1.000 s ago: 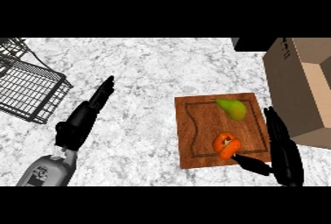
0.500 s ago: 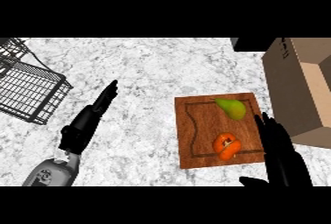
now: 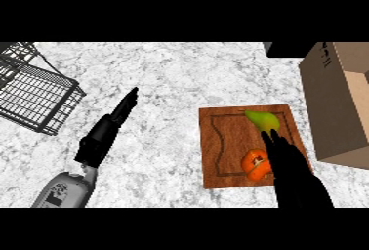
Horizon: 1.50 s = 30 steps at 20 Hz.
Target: Pick the squash from the cutting board and place it in the cardboard box
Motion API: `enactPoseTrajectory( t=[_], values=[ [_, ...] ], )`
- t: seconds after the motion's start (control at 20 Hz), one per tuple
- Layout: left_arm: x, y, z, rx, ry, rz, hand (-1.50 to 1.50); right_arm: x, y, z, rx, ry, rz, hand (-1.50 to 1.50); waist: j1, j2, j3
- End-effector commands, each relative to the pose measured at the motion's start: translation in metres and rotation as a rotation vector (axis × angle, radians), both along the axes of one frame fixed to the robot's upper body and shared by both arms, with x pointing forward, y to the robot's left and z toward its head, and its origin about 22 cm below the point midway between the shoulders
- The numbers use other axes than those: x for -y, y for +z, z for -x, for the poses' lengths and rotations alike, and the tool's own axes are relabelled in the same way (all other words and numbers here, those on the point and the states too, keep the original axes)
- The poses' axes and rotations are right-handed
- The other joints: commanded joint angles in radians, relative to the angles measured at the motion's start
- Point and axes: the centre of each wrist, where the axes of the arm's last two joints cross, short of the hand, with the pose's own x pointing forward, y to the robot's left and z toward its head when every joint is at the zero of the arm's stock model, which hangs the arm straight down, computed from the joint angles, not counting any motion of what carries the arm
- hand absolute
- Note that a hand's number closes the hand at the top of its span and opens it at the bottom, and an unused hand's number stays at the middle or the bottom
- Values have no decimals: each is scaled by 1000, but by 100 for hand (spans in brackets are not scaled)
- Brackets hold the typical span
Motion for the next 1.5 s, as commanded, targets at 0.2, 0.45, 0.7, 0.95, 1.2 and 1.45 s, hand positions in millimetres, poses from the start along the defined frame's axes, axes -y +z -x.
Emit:
enactPoseTrajectory(
  t=[0.2, 0.45, 0.7, 0.95, 1.2, 1.45],
  values=[
    [-19, 10, -16, -2, -1, -7, 0, -28, 1, -33, -77, -83, -9, -150, 4, 3, 2],
    [-10, 7, -5, 10, -10, -1, 0, -30, -11, -51, -123, -140, 11, -150, 6, 2, 3],
    [0, -3, -5, -14, 7, -7, 0, -23, -34, -50, -177, -141, 39, -150, 0, 1, 3],
    [-12, 1, -2, -1, -15, 2, 0, -14, -46, -62, -121, -117, 30, -150, 3, 1, 3],
    [-9, 30, -9, 8, -4, 10, 0, -15, -61, -66, -133, -131, 51, -150, 3, 1, 3],
    [-14, 7, -10, -5, 3, 21, 0, -31, -55, -88, -177, -119, 52, -150, 4, 2, 3]
  ],
)
